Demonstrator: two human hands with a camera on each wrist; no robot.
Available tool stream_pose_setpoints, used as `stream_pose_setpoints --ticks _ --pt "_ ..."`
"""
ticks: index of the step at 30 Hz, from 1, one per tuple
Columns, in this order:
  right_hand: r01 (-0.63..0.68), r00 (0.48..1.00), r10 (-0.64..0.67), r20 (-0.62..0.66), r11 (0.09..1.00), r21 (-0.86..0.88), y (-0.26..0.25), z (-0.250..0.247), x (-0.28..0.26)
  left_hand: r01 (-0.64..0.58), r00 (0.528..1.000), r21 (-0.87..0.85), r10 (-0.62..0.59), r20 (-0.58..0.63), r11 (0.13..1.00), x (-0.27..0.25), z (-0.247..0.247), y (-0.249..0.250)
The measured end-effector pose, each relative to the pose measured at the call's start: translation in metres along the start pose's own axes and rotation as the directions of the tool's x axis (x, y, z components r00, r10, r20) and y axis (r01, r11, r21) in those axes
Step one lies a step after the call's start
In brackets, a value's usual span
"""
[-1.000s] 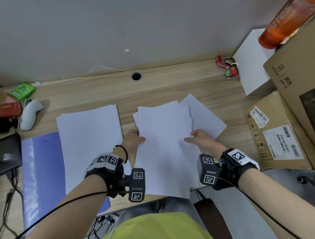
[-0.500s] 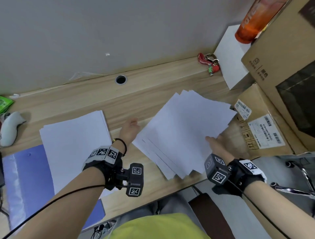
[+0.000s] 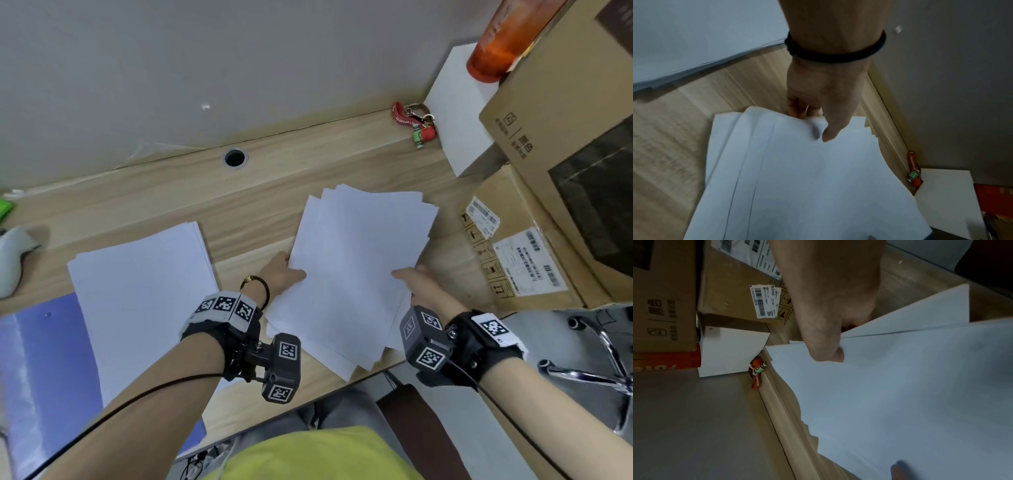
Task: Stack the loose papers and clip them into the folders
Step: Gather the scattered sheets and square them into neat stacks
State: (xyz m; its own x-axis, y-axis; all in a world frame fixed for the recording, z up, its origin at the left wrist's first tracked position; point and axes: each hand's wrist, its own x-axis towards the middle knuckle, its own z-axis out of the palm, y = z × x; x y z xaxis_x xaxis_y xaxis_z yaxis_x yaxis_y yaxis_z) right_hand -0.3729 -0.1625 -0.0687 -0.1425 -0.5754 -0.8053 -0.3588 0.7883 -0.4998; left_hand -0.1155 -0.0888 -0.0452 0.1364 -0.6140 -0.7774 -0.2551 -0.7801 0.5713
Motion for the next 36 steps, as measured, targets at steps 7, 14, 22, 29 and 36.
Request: stream_pose_setpoints --ticks 7,14,22,29,36 --pt "-0.015 0.995 0.016 0.1 1.0 -0.012 0.006 0.013 -0.007 -0.087 0.996 -0.119 0.084 -0.034 0.989 -0.014 -0.004 -0.013" --pt "0.106 0.986 -0.119 0.116 0.988 0.109 -0.005 0.032 -0.016 -0.289 0.957 -0.189 0.274 -0.098 0.939 -0.052 -0.032 -0.008" --pt "0.366 0.895 -0.334 0.297 0.929 -0.057 -0.05 0.052 -0.059 -0.35 0.936 -0.251 0.329 -0.125 0.902 -0.082 -0.061 -0.025" --pt "0.587 0.735 -0.612 0.293 0.79 0.177 -0.098 0.063 -0.141 -0.568 0.805 -0.399 0.385 -0.452 0.72 -0.118 -0.08 -0.012" --pt "0.682 0.537 -0.769 0.347 0.638 0.358 -0.109 0.04 -0.196 -0.703 0.689 -0.374 0.449 -0.569 0.605 -0.142 -0.085 0.008"
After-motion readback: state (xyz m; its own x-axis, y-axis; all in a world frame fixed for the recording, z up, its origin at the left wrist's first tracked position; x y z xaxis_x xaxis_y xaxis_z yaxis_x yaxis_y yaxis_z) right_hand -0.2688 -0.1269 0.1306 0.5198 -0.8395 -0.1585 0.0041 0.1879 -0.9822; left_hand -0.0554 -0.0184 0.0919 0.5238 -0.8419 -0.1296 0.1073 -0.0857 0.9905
